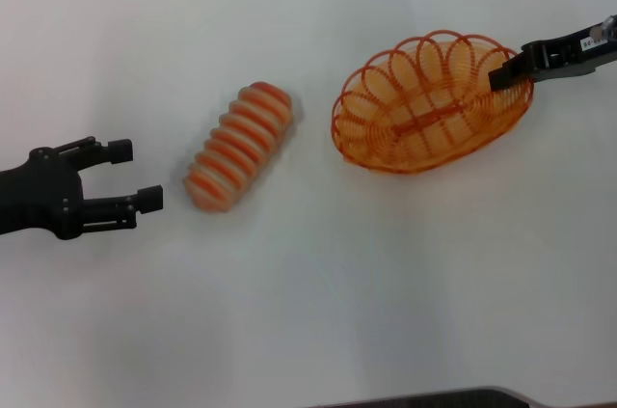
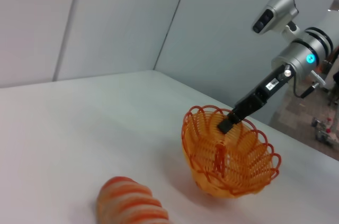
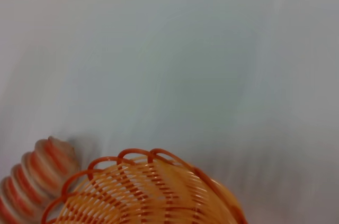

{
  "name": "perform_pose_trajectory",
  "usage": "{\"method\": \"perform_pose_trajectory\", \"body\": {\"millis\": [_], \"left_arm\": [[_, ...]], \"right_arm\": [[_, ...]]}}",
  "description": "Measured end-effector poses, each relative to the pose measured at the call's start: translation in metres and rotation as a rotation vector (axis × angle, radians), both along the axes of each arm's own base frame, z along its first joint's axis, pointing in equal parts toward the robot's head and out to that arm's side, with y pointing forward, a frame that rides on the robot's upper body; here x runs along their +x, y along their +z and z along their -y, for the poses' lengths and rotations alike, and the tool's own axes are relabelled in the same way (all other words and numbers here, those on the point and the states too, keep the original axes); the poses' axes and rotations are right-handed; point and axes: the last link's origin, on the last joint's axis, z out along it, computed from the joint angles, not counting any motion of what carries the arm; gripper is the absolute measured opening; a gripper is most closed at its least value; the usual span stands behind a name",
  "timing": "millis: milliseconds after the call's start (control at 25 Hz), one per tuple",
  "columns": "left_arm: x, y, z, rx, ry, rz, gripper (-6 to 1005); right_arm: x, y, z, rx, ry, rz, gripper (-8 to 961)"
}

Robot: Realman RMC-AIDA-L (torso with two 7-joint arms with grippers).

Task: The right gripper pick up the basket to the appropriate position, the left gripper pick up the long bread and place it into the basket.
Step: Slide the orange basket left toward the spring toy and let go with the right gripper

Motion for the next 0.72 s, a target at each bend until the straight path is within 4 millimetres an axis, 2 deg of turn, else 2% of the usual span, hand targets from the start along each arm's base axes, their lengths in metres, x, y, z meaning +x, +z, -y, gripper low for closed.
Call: {"method": "perform_pose_trajectory", "body": {"millis": [720], "left_arm": [[0.003, 0.005, -0.010, 0.050, -0.015, -0.019, 890]], "right_arm": [[0.005, -0.017, -0.002, 0.084, -0.135, -0.121, 102]]}}
